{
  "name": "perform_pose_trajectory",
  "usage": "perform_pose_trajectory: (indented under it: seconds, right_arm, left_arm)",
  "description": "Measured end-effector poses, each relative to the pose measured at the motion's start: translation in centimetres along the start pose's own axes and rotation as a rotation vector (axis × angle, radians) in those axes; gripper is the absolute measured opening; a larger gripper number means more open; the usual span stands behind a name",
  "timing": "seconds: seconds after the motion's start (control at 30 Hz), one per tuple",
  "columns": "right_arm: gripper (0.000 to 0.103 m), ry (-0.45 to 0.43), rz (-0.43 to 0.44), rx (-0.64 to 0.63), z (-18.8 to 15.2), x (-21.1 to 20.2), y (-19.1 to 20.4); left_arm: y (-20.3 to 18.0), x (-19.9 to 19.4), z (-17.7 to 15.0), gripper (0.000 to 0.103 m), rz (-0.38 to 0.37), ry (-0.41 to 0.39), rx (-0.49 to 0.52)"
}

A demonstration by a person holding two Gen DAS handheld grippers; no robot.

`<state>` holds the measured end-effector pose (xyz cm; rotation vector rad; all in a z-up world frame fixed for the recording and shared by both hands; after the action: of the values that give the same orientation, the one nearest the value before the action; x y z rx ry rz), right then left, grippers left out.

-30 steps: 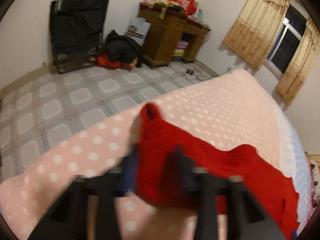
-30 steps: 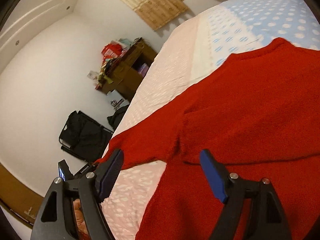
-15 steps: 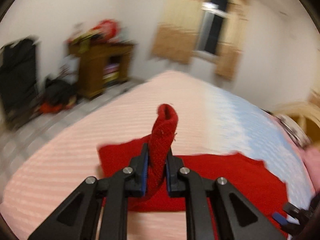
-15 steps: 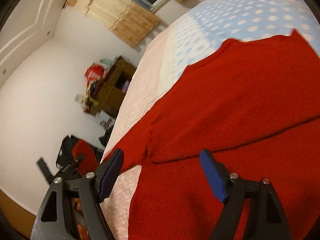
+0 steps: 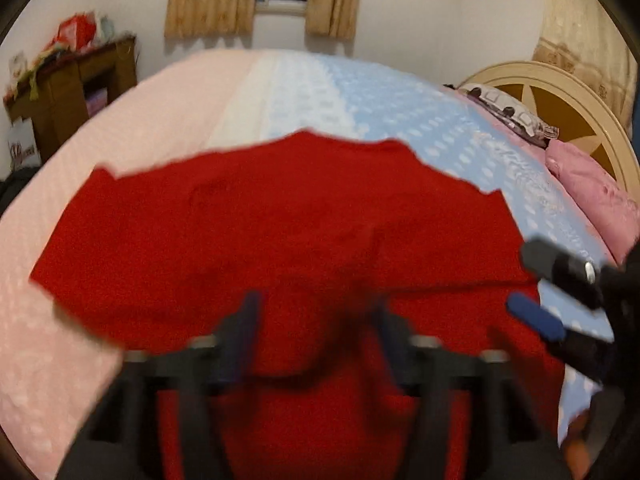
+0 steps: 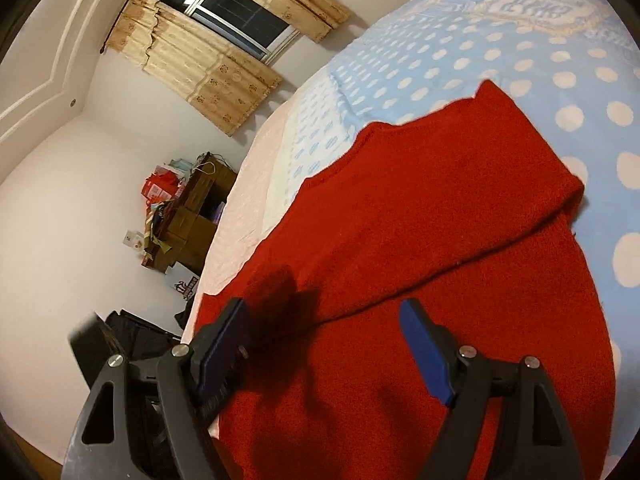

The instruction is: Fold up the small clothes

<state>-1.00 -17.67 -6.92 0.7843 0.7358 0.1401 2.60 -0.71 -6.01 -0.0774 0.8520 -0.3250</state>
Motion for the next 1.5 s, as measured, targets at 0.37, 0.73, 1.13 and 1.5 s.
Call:
perform_pose_trajectory:
  seconds: [0.37,0.73,1.13,1.5]
  right_arm:
    - [0.079,0.164,0.003,-0.136,-1.8,5.2,3.7]
    - [0.016,0.214,-0.272,-0.555,-6.5,10.1,7.3]
    - [0.011,-0.037,-0.367,-0.9,3.0,3.0,13.0]
    - [0.011,-0.002,-0.392,-0.699,8.2,0.6,3.6]
  left_arm:
    - [7.2,-2.6,-5.0,0.086,0.17,-0.108,-0.162]
    - [7.8,-1.6,-5.6,0.086,0.147,-0.1,-0.207]
    - [7.9,-1.8,-5.9,0.087,0.161,-0.096,-0.202]
    - [7.0,-0.9,-5.2,0.088,0.21,-0.068,-0.161]
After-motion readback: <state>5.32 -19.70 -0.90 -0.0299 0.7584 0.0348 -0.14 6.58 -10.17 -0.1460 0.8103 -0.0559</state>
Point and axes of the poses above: each gripper's, at about its wrist camera, not at the fingertips, and x roughly the way its jaws point, y to its left, z to its top, the point moved 4 cm from there along x, roughly the way its jaws point, and after that the axes turned 1 degree about -z, right-handed, at the moved point
